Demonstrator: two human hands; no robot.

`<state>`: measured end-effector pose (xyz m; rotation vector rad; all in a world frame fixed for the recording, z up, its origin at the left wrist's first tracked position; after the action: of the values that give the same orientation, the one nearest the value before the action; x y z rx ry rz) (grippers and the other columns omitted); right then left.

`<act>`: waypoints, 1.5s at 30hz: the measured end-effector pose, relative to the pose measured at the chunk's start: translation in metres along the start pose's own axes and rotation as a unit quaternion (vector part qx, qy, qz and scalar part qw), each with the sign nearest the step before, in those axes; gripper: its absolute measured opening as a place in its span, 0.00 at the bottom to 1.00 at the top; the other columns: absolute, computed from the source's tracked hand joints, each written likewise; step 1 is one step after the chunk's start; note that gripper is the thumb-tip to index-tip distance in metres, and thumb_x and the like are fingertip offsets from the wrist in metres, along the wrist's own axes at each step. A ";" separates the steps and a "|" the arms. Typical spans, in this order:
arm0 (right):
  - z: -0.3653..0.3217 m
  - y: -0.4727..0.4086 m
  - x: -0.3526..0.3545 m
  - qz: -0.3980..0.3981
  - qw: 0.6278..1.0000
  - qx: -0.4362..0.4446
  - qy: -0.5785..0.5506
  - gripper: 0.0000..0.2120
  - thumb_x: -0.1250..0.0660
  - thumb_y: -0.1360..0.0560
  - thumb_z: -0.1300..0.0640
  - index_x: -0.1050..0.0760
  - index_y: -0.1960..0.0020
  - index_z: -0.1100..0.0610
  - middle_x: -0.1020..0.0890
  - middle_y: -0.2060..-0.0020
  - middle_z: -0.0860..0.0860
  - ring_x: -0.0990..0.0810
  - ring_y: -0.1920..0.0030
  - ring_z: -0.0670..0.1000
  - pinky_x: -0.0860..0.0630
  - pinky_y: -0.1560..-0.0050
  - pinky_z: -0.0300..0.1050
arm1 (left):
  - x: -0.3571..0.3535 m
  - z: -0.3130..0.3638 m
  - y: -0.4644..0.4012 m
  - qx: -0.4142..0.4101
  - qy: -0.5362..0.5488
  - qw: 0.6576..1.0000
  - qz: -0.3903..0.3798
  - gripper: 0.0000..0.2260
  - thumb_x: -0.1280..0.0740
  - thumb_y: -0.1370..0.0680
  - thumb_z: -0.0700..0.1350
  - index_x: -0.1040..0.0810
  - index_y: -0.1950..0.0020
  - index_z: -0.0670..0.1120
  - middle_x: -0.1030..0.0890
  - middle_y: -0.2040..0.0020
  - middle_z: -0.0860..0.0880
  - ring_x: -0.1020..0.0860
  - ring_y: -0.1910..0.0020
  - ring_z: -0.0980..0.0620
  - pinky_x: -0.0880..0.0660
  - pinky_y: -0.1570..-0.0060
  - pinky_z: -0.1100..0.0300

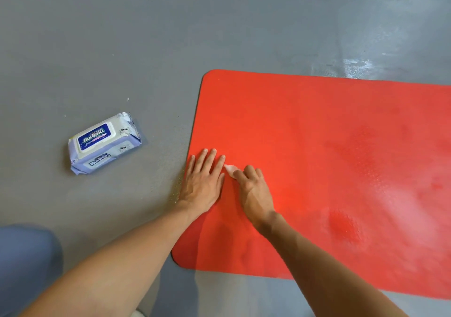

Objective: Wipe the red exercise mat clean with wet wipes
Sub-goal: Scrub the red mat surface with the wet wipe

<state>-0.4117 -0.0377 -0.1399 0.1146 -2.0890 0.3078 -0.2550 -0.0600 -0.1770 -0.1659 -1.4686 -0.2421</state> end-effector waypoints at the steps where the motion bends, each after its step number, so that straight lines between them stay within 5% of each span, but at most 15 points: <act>1: -0.001 0.004 -0.001 -0.023 0.999 0.047 0.012 0.22 0.34 0.24 0.68 0.22 0.32 0.56 0.25 0.57 0.53 0.27 0.61 0.57 0.25 0.55 0.49 | -0.001 0.001 0.001 -0.005 -0.004 1.000 0.000 0.25 0.49 0.14 0.55 0.32 0.19 0.50 0.32 0.20 0.42 0.38 0.19 0.39 0.40 0.22 0.36; 3: 0.023 -0.001 0.008 -0.037 0.998 0.046 0.028 0.19 0.39 0.22 0.64 0.20 0.35 0.54 0.25 0.58 0.53 0.26 0.59 0.58 0.23 0.57 0.52 | -0.001 0.002 0.002 -0.014 -0.019 1.000 -0.011 0.24 0.51 0.14 0.55 0.34 0.19 0.54 0.34 0.19 0.41 0.40 0.18 0.38 0.42 0.22 0.34; 9: 0.092 -0.015 0.041 0.044 0.971 -0.229 0.043 0.20 0.39 0.23 0.71 0.19 0.35 0.59 0.25 0.53 0.57 0.28 0.49 0.61 0.26 0.49 0.52 | 0.001 0.005 0.002 -0.004 -0.020 0.999 -0.042 0.24 0.50 0.14 0.55 0.39 0.17 0.58 0.40 0.17 0.42 0.46 0.16 0.39 0.46 0.20 0.35; 15: 0.026 0.015 0.017 -0.020 0.999 0.031 0.020 0.16 0.36 0.22 0.59 0.18 0.37 0.50 0.23 0.56 0.51 0.25 0.55 0.57 0.26 0.57 0.47 | 0.004 0.008 0.004 0.007 -0.005 0.999 -0.035 0.24 0.48 0.14 0.54 0.38 0.17 0.58 0.39 0.17 0.43 0.46 0.16 0.40 0.46 0.20 0.36; 20: 0.043 0.010 0.025 0.022 0.997 -0.073 -0.001 0.08 0.29 0.28 0.69 0.16 0.54 0.59 0.22 0.51 0.57 0.22 0.52 0.61 0.25 0.59 0.46 | 0.004 0.006 0.005 0.006 0.003 1.000 -0.025 0.27 0.56 0.16 0.56 0.35 0.18 0.58 0.37 0.17 0.43 0.44 0.17 0.39 0.45 0.20 0.35; 26: 0.035 0.021 0.008 0.040 0.997 -0.062 -0.008 0.04 0.29 0.24 0.66 0.19 0.51 0.60 0.20 0.47 0.55 0.25 0.47 0.59 0.23 0.48 0.51 | 0.007 0.008 0.005 0.006 -0.001 0.999 -0.038 0.27 0.57 0.16 0.56 0.38 0.17 0.58 0.41 0.16 0.43 0.47 0.16 0.40 0.47 0.20 0.36; 31: 0.023 0.027 -0.001 -0.047 0.992 0.111 -0.023 0.03 0.31 0.21 0.65 0.21 0.48 0.59 0.20 0.44 0.54 0.22 0.43 0.57 0.23 0.43 0.48 | 0.007 0.008 0.008 -0.002 -0.003 0.999 -0.034 0.29 0.58 0.16 0.57 0.37 0.17 0.56 0.39 0.17 0.42 0.45 0.17 0.38 0.46 0.20 0.35; 37: 0.064 0.010 0.027 0.021 0.993 -0.117 -0.024 0.10 0.36 0.23 0.69 0.23 0.45 0.59 0.23 0.43 0.54 0.25 0.42 0.57 0.24 0.50 0.46 | 0.008 0.009 0.007 0.002 -0.008 0.999 -0.047 0.29 0.61 0.17 0.58 0.42 0.16 0.57 0.42 0.16 0.42 0.48 0.16 0.39 0.48 0.20 0.36; 41: 0.063 0.010 0.018 0.051 0.987 -0.152 0.002 0.02 0.33 0.19 0.63 0.21 0.49 0.59 0.21 0.50 0.54 0.26 0.49 0.58 0.23 0.50 0.52 | 0.009 0.010 0.008 -0.002 -0.010 0.999 -0.054 0.26 0.55 0.15 0.56 0.43 0.16 0.56 0.43 0.16 0.42 0.49 0.16 0.39 0.49 0.20 0.36; 45: 0.066 0.012 0.019 0.070 0.981 -0.176 0.050 0.05 0.31 0.19 0.55 0.20 0.53 0.56 0.18 0.54 0.51 0.24 0.49 0.57 0.26 0.49 0.52 | 0.007 0.009 0.010 -0.008 -0.015 0.999 -0.044 0.25 0.50 0.14 0.55 0.38 0.17 0.54 0.38 0.17 0.40 0.44 0.17 0.37 0.44 0.21 0.33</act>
<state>-0.4792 -0.0427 -0.1579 -0.2551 -2.0216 0.0227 -0.2604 -0.0486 -0.1687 -0.1180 -1.5058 -0.3250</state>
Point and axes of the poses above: each hand's wrist, its own y-axis away from the middle knuckle, its own x-axis out of the back of the hand, z = x × y, the point moved 4 cm from there along -y, towards the middle knuckle
